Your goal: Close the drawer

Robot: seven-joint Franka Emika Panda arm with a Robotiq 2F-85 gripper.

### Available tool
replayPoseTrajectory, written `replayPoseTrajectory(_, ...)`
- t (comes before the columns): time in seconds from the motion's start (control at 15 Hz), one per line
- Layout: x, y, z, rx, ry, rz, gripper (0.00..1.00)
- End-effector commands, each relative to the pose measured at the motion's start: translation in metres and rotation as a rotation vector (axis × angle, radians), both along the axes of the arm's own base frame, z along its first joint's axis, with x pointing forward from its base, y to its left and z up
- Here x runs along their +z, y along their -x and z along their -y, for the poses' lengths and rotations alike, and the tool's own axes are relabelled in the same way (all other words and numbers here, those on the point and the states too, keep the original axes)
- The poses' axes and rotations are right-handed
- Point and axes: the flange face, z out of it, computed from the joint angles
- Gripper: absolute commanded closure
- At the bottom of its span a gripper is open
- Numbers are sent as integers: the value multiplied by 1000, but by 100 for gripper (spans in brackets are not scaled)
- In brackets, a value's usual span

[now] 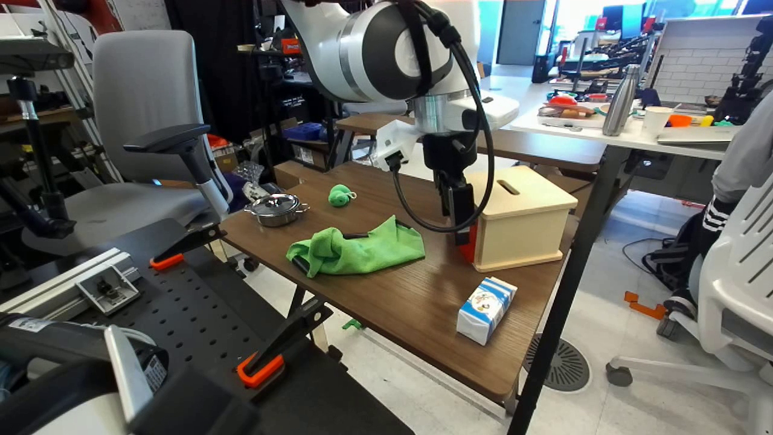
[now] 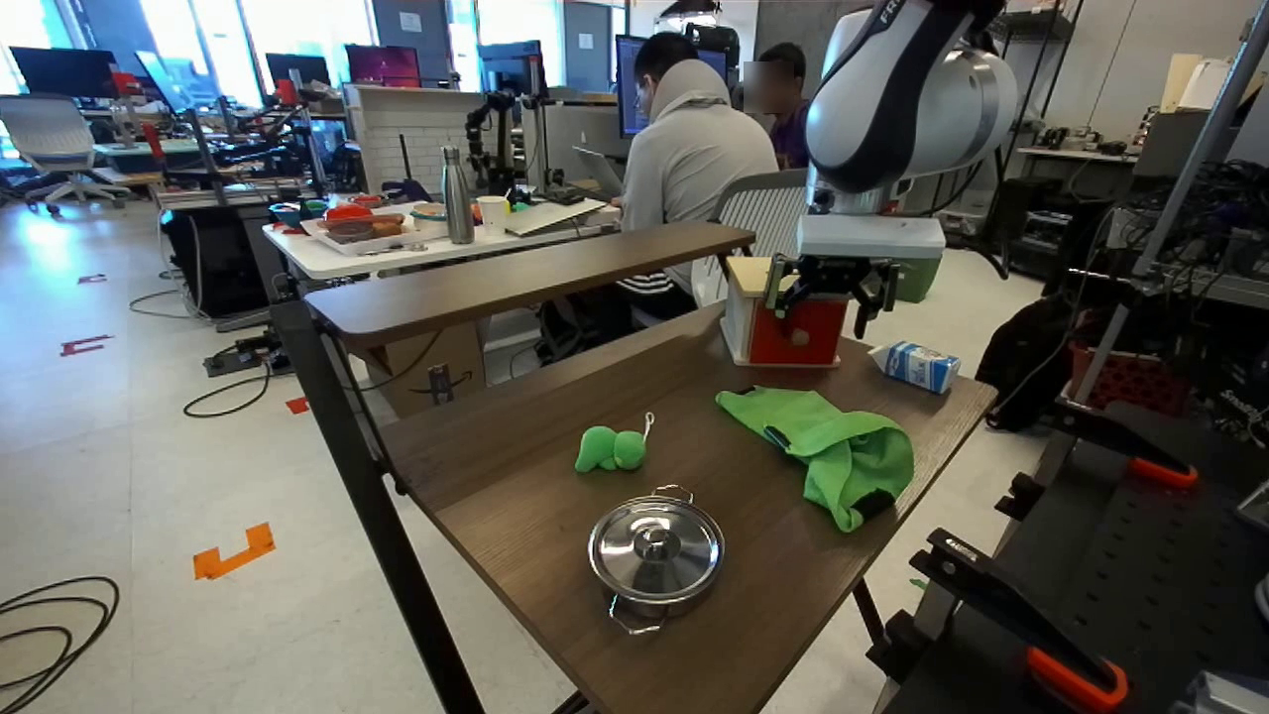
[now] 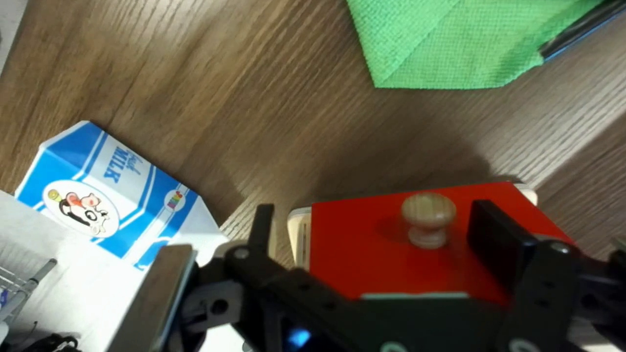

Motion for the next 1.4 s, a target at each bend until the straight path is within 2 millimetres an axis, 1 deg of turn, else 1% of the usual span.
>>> replayPoseTrajectory(0.0,-4,-9,12,-41,20,18,0)
replayPoseTrajectory(0.07,-4,-9,13,-48,21,18,0)
replayPoseTrajectory(0.33,2,-3,10,-34,27,18,0)
replayPoseTrajectory(0.47,8,4,5,-15,9,7,0)
replayPoseTrajectory(0.67,23,20,-8,25,-8,15,0)
replayPoseTrajectory(0.87,44,45,-28,90,-17,25,0)
replayPoseTrajectory(1.0,55,69,-46,162,-20,22,0)
replayPoseTrajectory(1.13,58,98,-67,272,-18,12,0)
replayPoseTrajectory(1.2,45,63,-51,185,-15,-2,0)
replayPoseTrajectory(1.27,46,72,-57,197,-20,-8,0)
replayPoseTrajectory(1.33,47,73,-58,197,-21,-8,0)
